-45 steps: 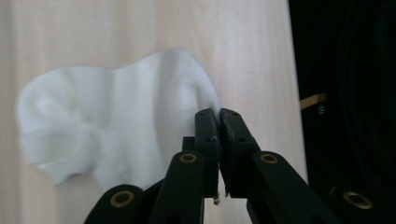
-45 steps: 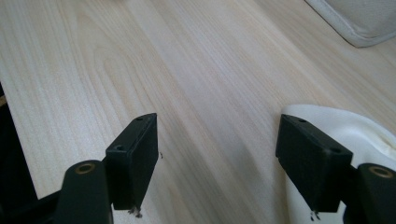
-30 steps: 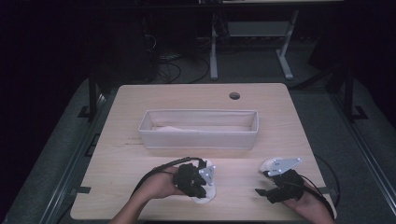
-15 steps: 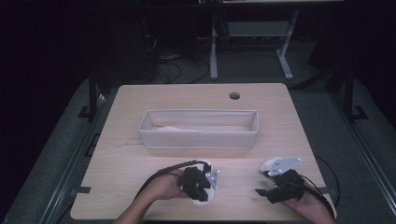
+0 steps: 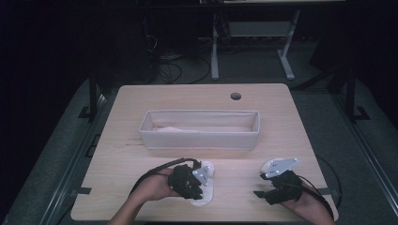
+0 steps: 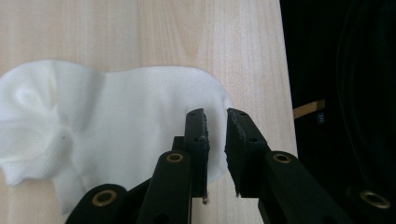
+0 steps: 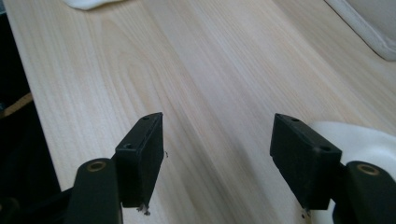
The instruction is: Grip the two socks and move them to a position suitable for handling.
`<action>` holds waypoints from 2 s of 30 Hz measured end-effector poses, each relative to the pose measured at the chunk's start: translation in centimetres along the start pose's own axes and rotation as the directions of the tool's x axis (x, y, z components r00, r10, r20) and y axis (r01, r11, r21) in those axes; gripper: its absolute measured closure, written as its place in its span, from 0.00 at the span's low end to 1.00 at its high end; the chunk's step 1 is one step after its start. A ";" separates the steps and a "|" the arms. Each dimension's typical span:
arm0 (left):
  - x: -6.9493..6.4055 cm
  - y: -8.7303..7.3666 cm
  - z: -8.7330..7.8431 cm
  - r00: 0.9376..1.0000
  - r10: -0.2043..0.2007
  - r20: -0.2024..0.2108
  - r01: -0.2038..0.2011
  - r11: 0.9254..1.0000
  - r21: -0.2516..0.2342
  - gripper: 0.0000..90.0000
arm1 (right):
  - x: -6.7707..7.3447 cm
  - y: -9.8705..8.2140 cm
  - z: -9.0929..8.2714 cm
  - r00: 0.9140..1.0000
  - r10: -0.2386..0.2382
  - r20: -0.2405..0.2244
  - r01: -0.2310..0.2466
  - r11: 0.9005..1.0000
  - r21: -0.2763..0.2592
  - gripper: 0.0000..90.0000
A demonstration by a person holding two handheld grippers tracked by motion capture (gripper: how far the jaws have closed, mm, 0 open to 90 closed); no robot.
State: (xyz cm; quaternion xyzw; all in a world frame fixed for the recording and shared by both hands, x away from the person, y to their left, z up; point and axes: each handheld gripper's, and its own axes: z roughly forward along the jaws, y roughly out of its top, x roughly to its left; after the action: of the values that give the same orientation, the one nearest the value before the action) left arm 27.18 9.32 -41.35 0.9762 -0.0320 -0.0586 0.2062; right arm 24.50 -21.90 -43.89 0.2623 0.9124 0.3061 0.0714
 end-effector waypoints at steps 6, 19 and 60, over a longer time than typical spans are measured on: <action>-0.4 -0.9 -0.5 0.999 -0.013 -0.032 0.012 0.999 -0.032 0.81 | 0.3 1.7 -0.1 0.999 -0.038 -0.018 0.038 0.999 0.024 0.50; -1.0 -2.4 -0.9 0.996 -0.046 -0.070 0.039 0.994 -0.101 0.81 | 0.4 8.4 0.7 0.985 -0.156 -0.079 0.162 0.984 0.081 0.70; -1.2 -3.2 0.7 0.999 -0.046 -0.022 0.043 0.992 -0.121 0.91 | -0.2 16.3 11.8 0.947 -0.173 -0.272 0.242 0.940 0.243 0.96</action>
State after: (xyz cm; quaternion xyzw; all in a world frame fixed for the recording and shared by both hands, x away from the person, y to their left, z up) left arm 26.02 12.11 -43.19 0.9631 -0.0040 -0.0530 0.2639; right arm 35.22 -4.84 -43.62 0.1312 0.9702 0.1984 -0.0470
